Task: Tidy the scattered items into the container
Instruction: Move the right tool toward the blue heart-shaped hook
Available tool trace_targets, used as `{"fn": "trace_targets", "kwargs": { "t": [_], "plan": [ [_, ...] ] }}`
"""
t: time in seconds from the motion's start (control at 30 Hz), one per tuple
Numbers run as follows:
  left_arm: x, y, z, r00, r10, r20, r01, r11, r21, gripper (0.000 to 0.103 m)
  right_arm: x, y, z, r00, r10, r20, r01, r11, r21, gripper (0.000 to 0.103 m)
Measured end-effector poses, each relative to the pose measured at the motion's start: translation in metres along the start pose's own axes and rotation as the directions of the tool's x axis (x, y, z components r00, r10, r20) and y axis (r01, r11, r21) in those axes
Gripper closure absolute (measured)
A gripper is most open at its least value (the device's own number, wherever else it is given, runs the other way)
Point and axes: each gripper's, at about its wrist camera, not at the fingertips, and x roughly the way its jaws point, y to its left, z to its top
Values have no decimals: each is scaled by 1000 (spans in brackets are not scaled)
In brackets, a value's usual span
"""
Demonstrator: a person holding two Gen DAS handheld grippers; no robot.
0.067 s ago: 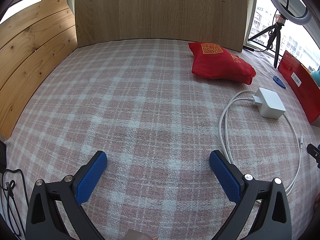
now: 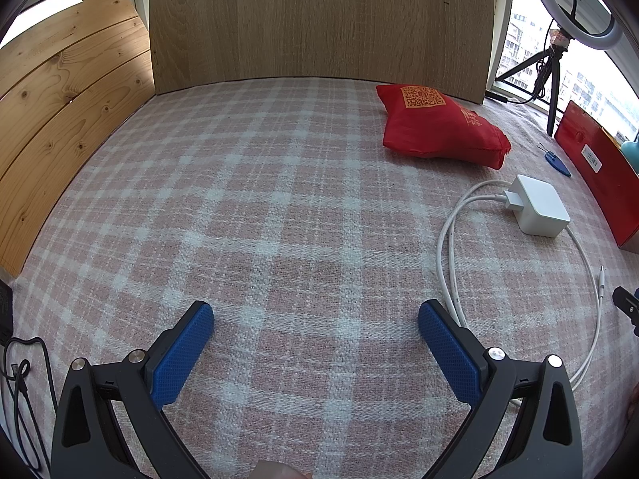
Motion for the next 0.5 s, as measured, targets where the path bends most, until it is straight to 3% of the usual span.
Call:
{"fn": "trace_targets", "kwargs": {
  "t": [0.5],
  "plan": [
    [2, -2, 1, 1000, 4, 0, -4, 1000, -2, 0, -1, 1, 2, 1000, -3, -7, 3, 1000, 2, 0]
  ]
}}
